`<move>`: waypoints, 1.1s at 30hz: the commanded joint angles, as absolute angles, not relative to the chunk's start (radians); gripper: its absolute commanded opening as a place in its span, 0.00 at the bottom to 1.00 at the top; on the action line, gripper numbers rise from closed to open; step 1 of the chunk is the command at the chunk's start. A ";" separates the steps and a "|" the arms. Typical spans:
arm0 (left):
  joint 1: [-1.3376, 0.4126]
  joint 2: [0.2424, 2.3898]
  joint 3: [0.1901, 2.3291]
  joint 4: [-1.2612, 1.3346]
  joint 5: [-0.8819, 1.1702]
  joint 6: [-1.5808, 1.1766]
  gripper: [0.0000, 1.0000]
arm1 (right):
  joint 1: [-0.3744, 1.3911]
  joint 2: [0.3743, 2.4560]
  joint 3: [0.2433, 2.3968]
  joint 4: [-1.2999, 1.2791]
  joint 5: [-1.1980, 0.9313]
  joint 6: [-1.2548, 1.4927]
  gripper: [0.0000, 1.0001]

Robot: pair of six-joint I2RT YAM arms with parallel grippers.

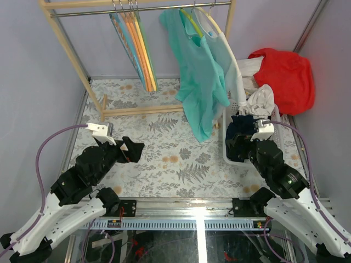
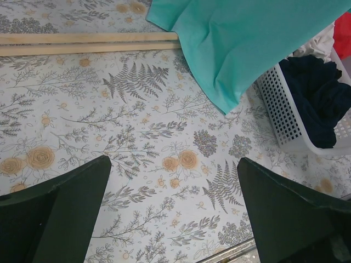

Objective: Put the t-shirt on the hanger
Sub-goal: Pick up the T-shirt and place it in the bin.

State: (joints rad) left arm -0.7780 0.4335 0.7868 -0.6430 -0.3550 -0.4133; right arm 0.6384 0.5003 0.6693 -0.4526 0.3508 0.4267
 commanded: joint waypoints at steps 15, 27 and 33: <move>-0.775 0.431 0.779 -0.596 -0.361 -0.399 1.00 | 0.638 0.507 0.681 -0.413 0.367 0.428 0.99; -0.773 0.468 0.784 -0.601 -0.348 -0.400 1.00 | 0.637 0.704 0.898 -0.623 0.674 0.500 0.87; -0.775 0.435 0.777 -0.594 -0.348 -0.399 1.00 | 0.492 0.934 0.998 -0.716 0.546 0.505 0.68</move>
